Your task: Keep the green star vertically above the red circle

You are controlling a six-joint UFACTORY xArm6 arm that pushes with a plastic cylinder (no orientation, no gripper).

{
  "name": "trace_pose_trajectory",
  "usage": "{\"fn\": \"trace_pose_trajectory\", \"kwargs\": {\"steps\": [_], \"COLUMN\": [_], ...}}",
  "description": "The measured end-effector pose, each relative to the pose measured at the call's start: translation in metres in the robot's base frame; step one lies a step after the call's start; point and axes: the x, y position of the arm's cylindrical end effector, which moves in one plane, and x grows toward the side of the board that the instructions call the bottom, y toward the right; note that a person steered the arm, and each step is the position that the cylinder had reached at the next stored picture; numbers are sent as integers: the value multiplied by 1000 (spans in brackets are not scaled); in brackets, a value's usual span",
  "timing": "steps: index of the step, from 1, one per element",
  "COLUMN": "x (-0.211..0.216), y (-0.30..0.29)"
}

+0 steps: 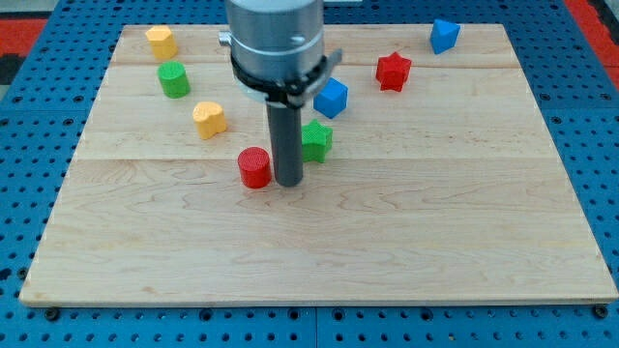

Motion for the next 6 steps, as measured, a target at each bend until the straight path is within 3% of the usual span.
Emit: {"fn": "trace_pose_trajectory", "kwargs": {"steps": [1, 2, 3, 4, 5, 6], "x": [-10, -46, -62, -67, -128, -145], "y": [41, 68, -14, 23, 38, -56]}}
